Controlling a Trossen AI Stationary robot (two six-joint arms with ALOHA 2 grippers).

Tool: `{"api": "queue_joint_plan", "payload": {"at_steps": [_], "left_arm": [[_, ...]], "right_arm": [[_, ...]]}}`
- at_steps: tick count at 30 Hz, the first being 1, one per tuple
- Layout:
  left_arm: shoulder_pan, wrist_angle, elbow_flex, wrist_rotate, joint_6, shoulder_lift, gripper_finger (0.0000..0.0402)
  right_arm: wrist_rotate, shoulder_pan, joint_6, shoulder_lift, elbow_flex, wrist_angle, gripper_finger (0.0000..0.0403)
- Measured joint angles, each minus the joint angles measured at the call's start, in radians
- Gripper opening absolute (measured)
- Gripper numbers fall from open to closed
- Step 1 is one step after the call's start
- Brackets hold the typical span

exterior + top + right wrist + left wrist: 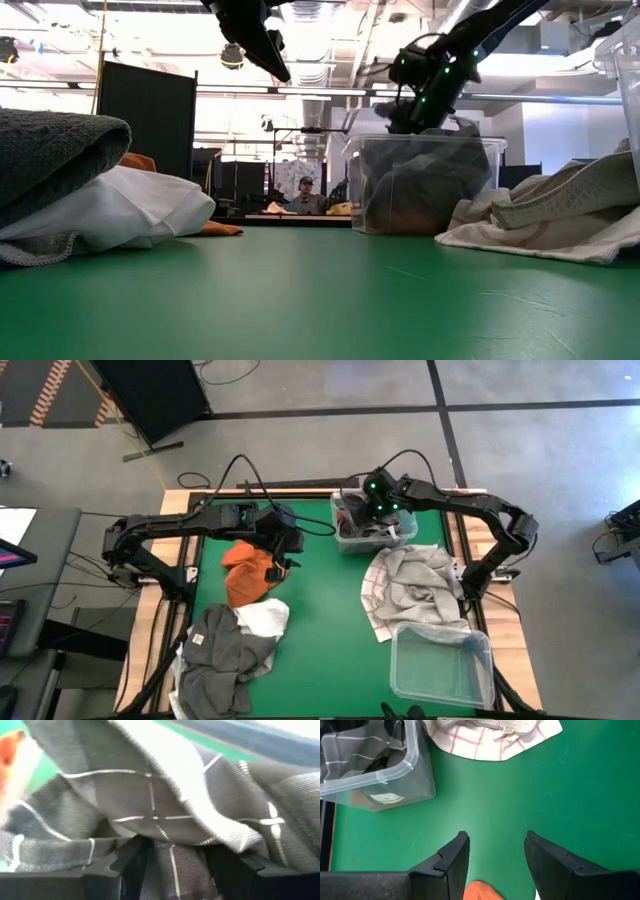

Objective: Sort towels by color in basket
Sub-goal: Put the gray patterned towel into the top transparent bin

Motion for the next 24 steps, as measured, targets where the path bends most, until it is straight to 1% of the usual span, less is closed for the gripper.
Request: {"api": "queue_joint_plan", "payload": {"at_steps": [4, 11, 14, 19, 24], "left_arm": [[-0.001, 0.0, 0.0, 0.0, 0.0, 0.0, 0.018], [-0.001, -0.001, 0.0, 0.0, 0.023, 0.0, 0.018], [-0.001, -0.001, 0.0, 0.0, 0.026, 0.0, 0.018], [-0.001, -0.001, 0.0, 0.0, 0.026, 0.0, 0.018], [-0.002, -0.001, 0.0, 0.0, 0.026, 0.0, 0.018]], "right_arm": [[-0.007, -0.007, 0.022, 0.06, 0.001, -0.028, 0.023], [-0.014, -0.009, 0.071, 0.215, 0.004, -0.015, 0.023], [-0.021, -0.016, 0.093, 0.252, 0.006, -0.022, 0.023], [-0.027, -0.017, 0.104, 0.254, 0.005, -0.023, 0.023], [-0.027, -0.005, 0.111, 0.205, -0.001, -0.029, 0.023]]}}
